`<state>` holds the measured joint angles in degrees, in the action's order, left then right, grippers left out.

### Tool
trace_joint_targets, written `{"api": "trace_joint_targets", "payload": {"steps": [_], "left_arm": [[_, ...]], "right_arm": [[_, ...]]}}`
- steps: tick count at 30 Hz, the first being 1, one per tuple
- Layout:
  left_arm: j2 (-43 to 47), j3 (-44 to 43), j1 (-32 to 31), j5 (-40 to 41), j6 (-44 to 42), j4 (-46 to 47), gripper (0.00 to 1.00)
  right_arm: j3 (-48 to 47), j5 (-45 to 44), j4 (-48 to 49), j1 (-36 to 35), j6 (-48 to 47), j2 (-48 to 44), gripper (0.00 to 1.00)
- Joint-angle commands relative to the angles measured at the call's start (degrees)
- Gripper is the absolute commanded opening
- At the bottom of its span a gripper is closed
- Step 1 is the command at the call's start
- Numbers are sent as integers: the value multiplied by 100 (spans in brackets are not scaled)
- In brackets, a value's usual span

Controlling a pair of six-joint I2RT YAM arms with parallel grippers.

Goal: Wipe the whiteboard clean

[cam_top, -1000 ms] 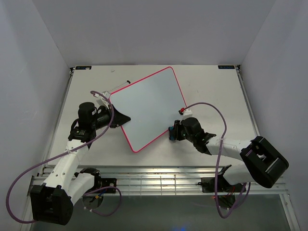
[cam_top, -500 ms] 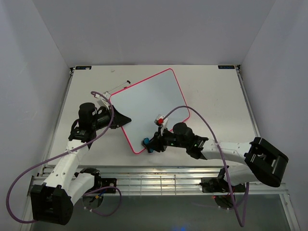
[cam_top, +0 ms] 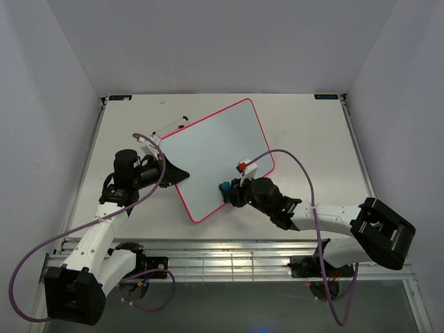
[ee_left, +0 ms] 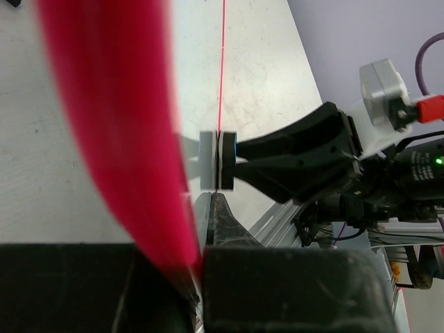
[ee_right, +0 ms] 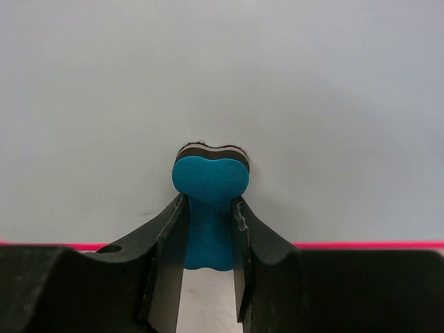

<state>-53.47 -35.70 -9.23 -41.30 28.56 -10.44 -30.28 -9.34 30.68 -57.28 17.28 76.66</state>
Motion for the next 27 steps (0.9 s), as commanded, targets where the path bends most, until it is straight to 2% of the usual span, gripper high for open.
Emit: {"api": "trace_joint_targets", "payload": {"steps": [1, 5, 10, 14, 18, 21, 25, 27], "left_arm": [[30, 134, -105, -45, -201, -820, 0], [30, 178, -157, -256, -192, -723, 0], [4, 186, -201, -300, -193, -705, 0], [-40, 187, -228, -361, -193, -688, 0], [-111, 187, -237, -370, -193, -679, 0], [-76, 204, -245, -291, -175, -688, 0], [82, 204, -254, -177, -157, -688, 0], [109, 204, -263, -81, -157, -714, 0]], "right_arm": [[496, -1683, -71, 313, -49, 60, 8], [682, -1940, 175, 681, -110, -133, 8], [506, -1422, 158, 1358, -321, -371, 8], [137, -983, 26, 1640, -444, -407, 8], [-267, -115, -193, 2070, -375, -179, 8], [-251, 1245, -387, 3035, 292, 24, 8], [189, 1698, -510, 4160, 706, -28, 8], [400, 1875, -694, 4434, 733, -239, 8]]}}
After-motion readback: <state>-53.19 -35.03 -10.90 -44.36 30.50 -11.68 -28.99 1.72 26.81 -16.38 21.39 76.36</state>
